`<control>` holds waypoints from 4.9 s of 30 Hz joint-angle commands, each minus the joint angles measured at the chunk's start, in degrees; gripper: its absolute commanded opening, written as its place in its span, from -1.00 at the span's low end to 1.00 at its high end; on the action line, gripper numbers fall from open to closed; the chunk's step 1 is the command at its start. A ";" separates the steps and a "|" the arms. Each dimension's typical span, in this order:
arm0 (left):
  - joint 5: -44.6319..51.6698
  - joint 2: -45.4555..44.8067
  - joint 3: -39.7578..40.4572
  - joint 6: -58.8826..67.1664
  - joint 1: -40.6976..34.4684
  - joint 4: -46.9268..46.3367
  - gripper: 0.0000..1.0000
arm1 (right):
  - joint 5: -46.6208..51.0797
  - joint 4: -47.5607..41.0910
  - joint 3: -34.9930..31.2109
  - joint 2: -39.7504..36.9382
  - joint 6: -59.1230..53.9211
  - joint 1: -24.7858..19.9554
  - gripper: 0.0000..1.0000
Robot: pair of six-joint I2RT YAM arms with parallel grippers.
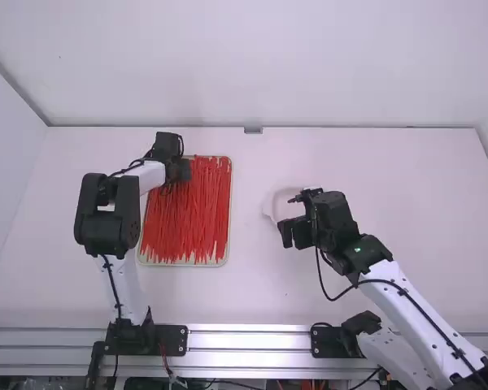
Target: Fasten the cable tie
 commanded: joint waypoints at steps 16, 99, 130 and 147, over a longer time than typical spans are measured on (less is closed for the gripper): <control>-0.20 -0.11 -0.98 -0.20 0.55 -1.29 -0.75 | 0.31 0.04 1.92 0.13 0.17 0.33 0.96; 1.07 -11.58 3.74 -1.64 0.55 -0.85 -0.96 | -0.57 -0.33 1.92 0.13 0.22 0.37 0.96; 10.84 -40.09 1.90 -3.15 0.63 -8.52 -0.96 | -11.78 20.00 1.92 0.13 -0.22 0.33 0.96; 34.25 -43.91 -14.12 -11.50 0.20 13.60 -0.96 | -18.82 35.65 1.90 0.15 3.26 0.33 0.96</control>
